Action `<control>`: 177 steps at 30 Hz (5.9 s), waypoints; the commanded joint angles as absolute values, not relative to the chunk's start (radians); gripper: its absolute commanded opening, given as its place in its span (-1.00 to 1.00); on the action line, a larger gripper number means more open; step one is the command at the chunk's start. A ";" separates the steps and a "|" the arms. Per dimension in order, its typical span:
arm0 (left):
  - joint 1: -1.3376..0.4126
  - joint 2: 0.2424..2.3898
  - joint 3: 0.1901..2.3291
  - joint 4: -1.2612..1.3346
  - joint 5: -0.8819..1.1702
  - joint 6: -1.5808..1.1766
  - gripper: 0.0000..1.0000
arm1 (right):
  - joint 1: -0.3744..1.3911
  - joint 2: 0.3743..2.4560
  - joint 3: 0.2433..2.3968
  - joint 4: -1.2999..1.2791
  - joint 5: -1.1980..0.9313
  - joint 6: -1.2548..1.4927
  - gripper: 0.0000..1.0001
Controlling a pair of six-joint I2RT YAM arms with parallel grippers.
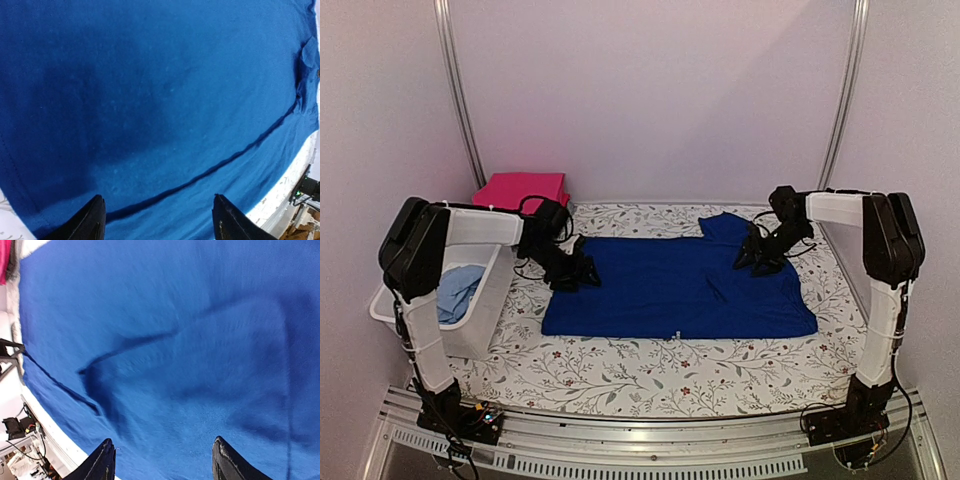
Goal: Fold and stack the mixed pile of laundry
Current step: Adjust the 1/3-folded T-shirt at the center of the board, then pick up the flattened T-shirt from the center of the board.
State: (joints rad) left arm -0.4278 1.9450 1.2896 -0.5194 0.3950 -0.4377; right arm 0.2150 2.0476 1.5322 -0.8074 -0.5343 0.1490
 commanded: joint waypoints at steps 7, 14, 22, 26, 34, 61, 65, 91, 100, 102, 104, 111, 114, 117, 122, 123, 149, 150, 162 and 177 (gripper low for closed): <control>-0.459 1.899 1.079 -0.524 0.368 -0.471 0.38 | 0.237 2.030 1.276 -0.736 -0.527 0.127 0.29; -0.529 1.776 0.874 -0.504 0.384 -0.563 0.33 | 0.246 1.903 1.046 -0.691 -0.582 0.169 0.29; -0.554 1.647 0.857 -0.534 0.373 -0.519 0.46 | 0.295 1.716 0.952 -0.709 -0.696 0.216 0.30; -0.507 1.622 1.020 -0.561 0.322 -0.430 0.71 | 0.223 1.720 1.160 -0.769 -0.677 0.168 0.30; -0.349 1.737 1.245 -0.523 0.349 -0.409 0.97 | 0.111 1.966 1.654 -0.861 -0.490 0.143 0.29; -0.277 1.863 1.351 -0.508 0.359 -0.430 0.98 | 0.250 2.532 2.132 -0.875 -0.078 0.011 -0.20; -0.270 1.878 1.354 -0.506 0.363 -0.432 0.98 | 0.271 2.602 2.232 -0.863 -0.074 -0.013 -0.58; -0.247 1.991 1.444 -0.532 0.334 -0.409 0.98 | 0.163 2.482 2.180 -0.794 -0.240 0.037 -0.07; -0.240 1.993 1.443 -0.550 0.321 -0.408 0.98 | 0.189 2.530 2.161 -0.806 -0.222 0.014 -0.06; -0.239 1.993 1.438 -0.554 0.313 -0.407 0.98 | 0.207 2.538 2.160 -0.811 -0.196 0.011 -0.06; -0.235 1.991 1.434 -0.557 0.309 -0.409 0.98 | 0.223 2.547 2.153 -0.819 -0.159 0.011 -0.06; -0.225 1.992 1.433 -0.559 0.297 -0.402 0.93 | 0.236 2.576 2.137 -0.854 -0.046 0.011 -0.39; -0.224 2.013 1.443 -0.555 0.293 -0.382 0.82 | 0.228 2.566 2.141 -0.844 -0.078 0.011 -0.83; -0.224 2.044 1.462 -0.542 0.310 -0.342 0.63 | 0.225 2.540 2.157 -0.826 -0.117 0.011 -1.00; -0.223 2.098 1.497 -0.540 0.305 -0.285 0.41 | 0.205 2.497 2.170 -0.802 -0.191 0.042 -1.00; -0.223 2.104 1.502 -0.540 0.288 -0.282 0.40 | 0.199 2.494 2.171 -0.800 -0.200 0.048 -1.00; -0.224 2.227 1.576 -0.536 0.193 -0.285 -0.56 | 0.174 2.490 2.173 -0.803 -0.234 0.070 -1.00; -0.224 2.227 1.579 -0.533 0.198 -0.284 -0.62 | 0.173 2.489 2.178 -0.803 -0.235 0.072 -1.00; -0.224 2.143 1.579 -0.501 0.207 -0.298 -1.00 | 0.160 2.421 2.193 -0.799 -0.295 0.111 -1.00; -0.224 1.902 1.339 -0.424 0.259 -0.282 -1.00 | 0.161 2.146 1.887 -0.736 -0.331 0.129 -1.00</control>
State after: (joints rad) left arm -0.2321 1.9839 1.4055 -0.4652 0.2256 -0.2882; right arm 0.1658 2.2581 1.9736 -0.7822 -0.3058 0.1112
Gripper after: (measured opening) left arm 0.004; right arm 0.005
